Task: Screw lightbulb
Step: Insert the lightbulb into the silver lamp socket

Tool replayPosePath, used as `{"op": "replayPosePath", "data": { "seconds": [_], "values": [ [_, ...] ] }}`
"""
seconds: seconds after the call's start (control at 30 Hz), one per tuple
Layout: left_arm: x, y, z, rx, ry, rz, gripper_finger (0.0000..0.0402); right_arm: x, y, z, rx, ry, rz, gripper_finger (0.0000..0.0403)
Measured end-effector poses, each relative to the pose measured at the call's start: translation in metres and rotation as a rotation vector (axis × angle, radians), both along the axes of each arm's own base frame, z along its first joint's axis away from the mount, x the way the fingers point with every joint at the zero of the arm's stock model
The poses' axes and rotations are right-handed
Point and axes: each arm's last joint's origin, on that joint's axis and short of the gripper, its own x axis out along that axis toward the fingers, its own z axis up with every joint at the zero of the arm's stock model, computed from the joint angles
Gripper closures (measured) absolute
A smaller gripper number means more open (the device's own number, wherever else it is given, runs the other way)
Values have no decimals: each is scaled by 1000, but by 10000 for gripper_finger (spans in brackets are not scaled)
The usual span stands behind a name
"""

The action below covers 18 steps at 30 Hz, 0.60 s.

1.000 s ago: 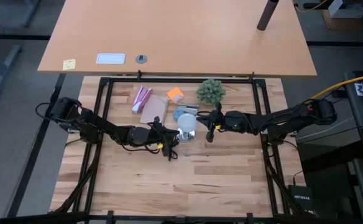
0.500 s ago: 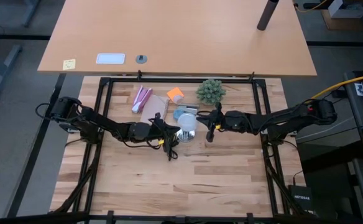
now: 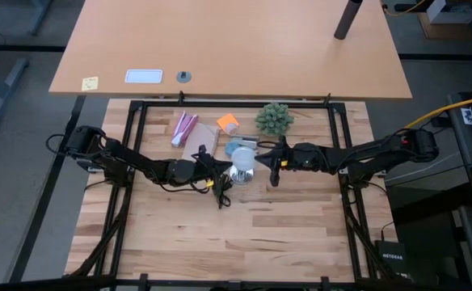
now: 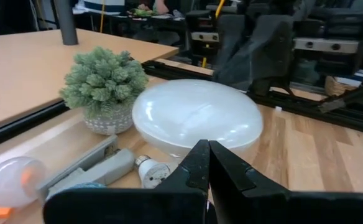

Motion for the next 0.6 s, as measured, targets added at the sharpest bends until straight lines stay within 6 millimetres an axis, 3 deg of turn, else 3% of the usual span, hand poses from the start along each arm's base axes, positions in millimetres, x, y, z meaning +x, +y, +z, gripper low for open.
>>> {"op": "replayPosePath", "data": {
  "seconds": [0.27,0.6],
  "values": [
    [0,2,0,6,1,41,401,1,4,1,58,-10,99,387],
    [0,9,-1,-55,-28,91,401,2,3,4,51,-52,79,387]
  ]
}}
